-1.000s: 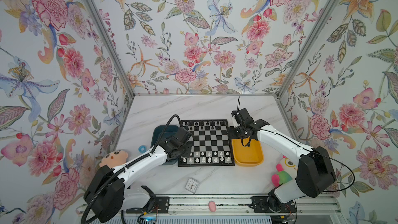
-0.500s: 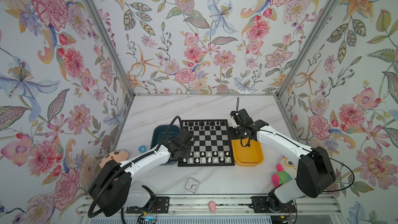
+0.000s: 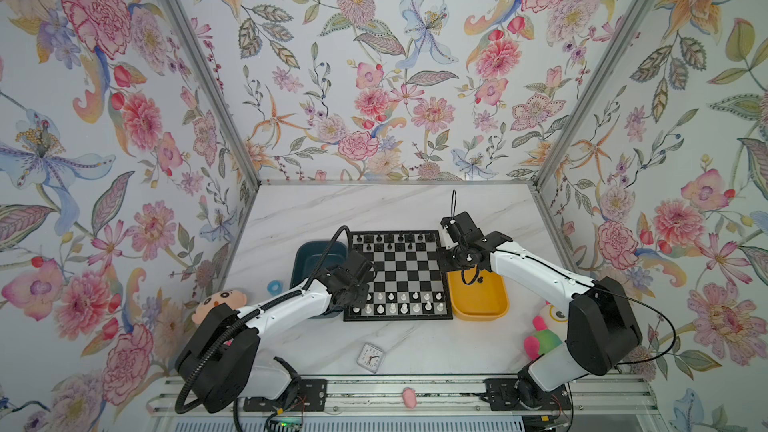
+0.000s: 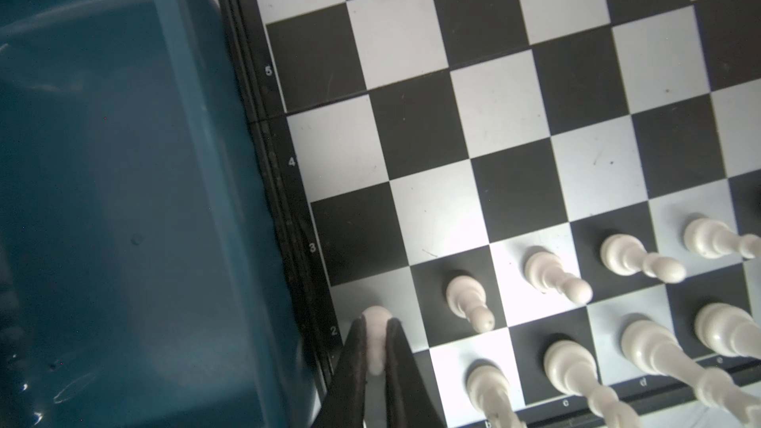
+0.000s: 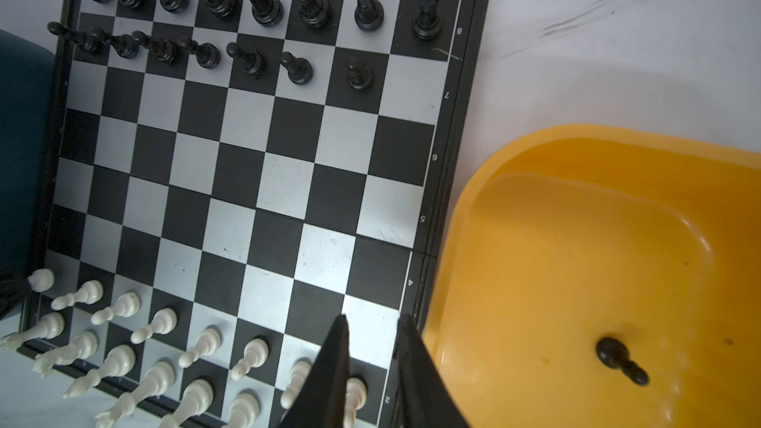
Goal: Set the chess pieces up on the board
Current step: 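Carry the white pawn with the left gripper over the white pawn row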
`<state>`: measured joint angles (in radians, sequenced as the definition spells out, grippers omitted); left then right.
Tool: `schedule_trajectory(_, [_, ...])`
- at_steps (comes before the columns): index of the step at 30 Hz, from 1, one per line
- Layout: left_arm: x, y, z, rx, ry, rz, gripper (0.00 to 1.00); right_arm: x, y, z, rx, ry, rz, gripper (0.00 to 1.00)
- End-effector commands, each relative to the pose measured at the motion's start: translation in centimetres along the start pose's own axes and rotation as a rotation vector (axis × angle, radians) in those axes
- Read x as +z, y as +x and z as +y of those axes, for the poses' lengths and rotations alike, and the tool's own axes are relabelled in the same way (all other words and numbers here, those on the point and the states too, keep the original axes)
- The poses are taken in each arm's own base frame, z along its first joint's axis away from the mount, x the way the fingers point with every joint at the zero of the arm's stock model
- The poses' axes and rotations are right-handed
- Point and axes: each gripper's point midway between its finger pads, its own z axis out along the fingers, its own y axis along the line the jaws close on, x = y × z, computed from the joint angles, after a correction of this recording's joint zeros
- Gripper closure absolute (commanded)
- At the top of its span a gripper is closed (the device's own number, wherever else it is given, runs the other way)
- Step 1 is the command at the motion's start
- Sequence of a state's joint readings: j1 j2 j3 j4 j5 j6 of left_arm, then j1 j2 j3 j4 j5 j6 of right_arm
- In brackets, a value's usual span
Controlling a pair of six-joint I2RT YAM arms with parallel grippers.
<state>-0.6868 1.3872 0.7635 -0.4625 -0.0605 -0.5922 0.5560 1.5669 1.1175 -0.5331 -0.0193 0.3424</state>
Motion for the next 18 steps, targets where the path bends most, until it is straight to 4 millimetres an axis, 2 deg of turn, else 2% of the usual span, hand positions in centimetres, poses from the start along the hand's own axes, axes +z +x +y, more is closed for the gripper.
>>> schedule_trajectory(1, [0.79, 0.85, 0.16, 0.001, -0.019, 0.018, 0.88, -0.03, -0.53, 0.55, 0.01, -0.011, -0.009, 0.77])
schedule_trajectory(12, [1.27, 1.35, 0.21, 0.002, -0.02, 0.032, 0.87, 0.1, -0.45, 0.56, 0.009, -0.009, -0.005, 0.77])
schedule_trajectory(18, [1.27, 1.43, 0.46, 0.009, -0.034, 0.038, 0.81, -0.05, -0.56, 0.54, 0.007, -0.008, -0.011, 0.76])
